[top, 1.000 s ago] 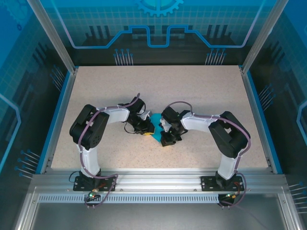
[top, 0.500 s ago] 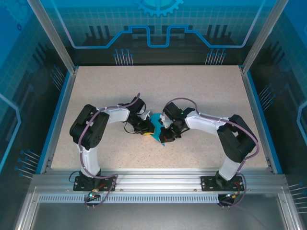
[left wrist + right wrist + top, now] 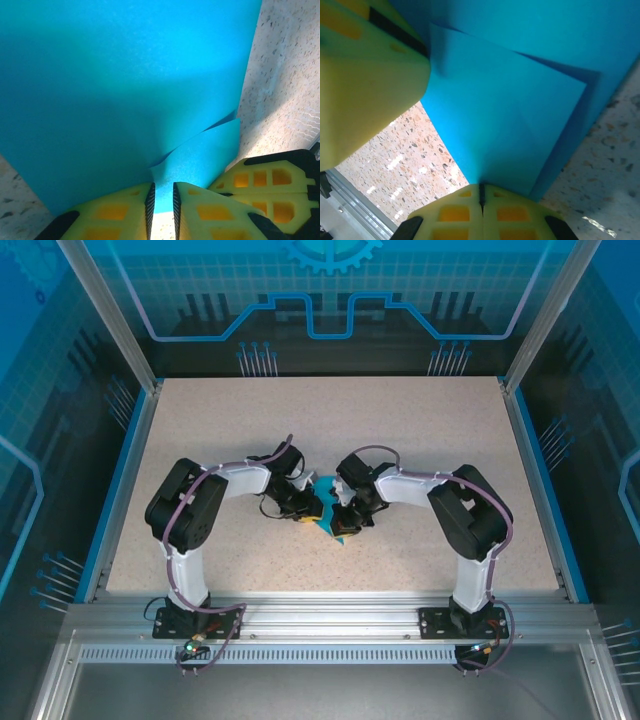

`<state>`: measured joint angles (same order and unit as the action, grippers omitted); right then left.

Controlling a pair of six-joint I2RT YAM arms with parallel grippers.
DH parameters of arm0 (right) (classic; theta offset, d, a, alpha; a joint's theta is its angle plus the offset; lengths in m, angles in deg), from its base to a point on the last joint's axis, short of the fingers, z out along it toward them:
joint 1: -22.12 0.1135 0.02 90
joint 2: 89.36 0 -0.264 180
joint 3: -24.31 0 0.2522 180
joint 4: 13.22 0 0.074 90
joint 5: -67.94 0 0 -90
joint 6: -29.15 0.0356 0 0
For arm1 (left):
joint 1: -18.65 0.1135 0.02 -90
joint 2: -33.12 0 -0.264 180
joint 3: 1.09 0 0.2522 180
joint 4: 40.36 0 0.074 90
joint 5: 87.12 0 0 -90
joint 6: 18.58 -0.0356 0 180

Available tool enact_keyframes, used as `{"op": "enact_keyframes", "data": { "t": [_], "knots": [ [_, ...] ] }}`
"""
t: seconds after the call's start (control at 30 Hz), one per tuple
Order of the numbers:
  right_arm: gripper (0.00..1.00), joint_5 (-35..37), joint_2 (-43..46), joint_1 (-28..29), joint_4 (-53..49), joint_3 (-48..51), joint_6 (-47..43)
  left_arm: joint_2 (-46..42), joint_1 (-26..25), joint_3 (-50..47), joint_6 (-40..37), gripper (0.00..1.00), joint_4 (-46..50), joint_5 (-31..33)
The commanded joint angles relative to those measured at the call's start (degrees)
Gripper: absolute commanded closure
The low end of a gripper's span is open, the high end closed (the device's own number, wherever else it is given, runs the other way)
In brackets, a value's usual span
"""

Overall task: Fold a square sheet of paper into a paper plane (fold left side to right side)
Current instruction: Third fold the triangle at the center of the table.

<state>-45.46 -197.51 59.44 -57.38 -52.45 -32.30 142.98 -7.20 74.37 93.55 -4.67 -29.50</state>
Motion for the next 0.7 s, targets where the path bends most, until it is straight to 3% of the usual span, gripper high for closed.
{"op": "enact_keyframes", "data": {
  "t": [0.0,0.23,0.67],
  "knots": [
    [0.99,3.35,-1.96,-0.93,-3.26,0.58,-0.07,-3.23,-0.84,-0.70,-1.32,0.78,1.63,3.91],
    [1.00,3.77,-3.14,-0.93,-3.37,1.11,-0.74,-9.34,-3.50,-2.89,-4.47,0.78,0.78,1.13],
    [1.00,3.93,-3.37,-0.93,-3.54,1.30,-0.91,-3.40,-6.09,-2.83,-3.29,0.84,-2.23,0.65]
  ]
}}
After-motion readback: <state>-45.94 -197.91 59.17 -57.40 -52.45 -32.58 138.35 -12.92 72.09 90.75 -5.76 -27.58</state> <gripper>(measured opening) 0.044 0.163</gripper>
